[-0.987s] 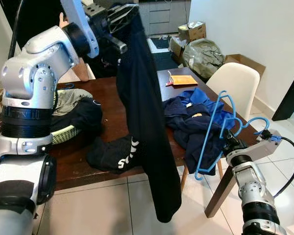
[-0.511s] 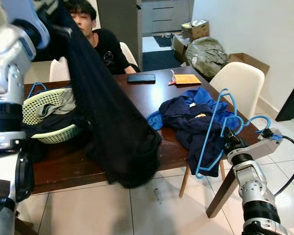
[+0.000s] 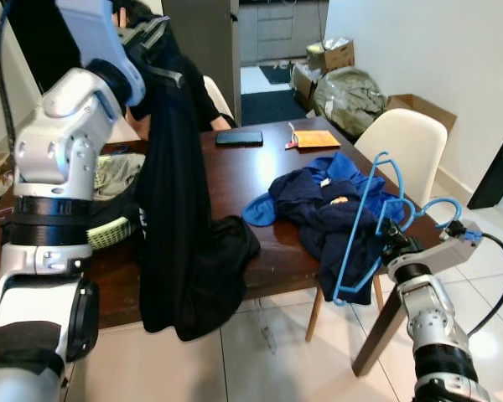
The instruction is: Hang hanger
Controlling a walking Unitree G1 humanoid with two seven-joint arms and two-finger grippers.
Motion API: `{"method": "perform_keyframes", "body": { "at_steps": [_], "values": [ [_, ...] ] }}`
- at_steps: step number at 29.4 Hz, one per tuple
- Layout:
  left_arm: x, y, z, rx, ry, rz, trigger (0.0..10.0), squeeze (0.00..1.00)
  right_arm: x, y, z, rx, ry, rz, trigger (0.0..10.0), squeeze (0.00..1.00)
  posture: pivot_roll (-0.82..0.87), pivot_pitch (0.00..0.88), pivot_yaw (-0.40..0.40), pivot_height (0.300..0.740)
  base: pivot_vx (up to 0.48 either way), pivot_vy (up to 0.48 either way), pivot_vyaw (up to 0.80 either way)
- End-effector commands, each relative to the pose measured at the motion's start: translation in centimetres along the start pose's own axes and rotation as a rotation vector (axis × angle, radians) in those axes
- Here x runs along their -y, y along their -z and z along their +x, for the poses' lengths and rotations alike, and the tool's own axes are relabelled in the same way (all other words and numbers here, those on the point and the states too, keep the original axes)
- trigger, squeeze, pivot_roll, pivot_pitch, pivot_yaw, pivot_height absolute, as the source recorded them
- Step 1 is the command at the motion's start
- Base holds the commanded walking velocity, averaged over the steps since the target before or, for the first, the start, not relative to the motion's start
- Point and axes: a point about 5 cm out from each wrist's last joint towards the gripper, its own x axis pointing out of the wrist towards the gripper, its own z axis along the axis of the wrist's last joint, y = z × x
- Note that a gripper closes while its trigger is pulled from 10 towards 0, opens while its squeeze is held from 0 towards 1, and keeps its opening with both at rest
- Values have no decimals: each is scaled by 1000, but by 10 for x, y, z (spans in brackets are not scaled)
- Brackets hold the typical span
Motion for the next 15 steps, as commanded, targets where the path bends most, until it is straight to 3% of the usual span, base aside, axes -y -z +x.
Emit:
{"method": "perform_keyframes", "body": {
  "at_steps": [1, 7, 15],
  "values": [
    [-4, -2, -2, 17, -20, -3, 10000, 0, -1, 2, 0, 5, -6, 8, 10000, 0, -23, 0, 28, 740, 461, 0, 0],
    [-11, -7, -4, 33, -53, 20, 10000, 0, -3, 0, 0, 17, -25, 19, 10000, 0, -22, 0, 30, 740, 464, 0, 0],
    [-10, -6, -3, 27, -50, 12, 10000, 0, -3, -1, 0, 17, -27, 17, 10000, 0, -22, 0, 30, 740, 444, 0, 0]
  ]
}}
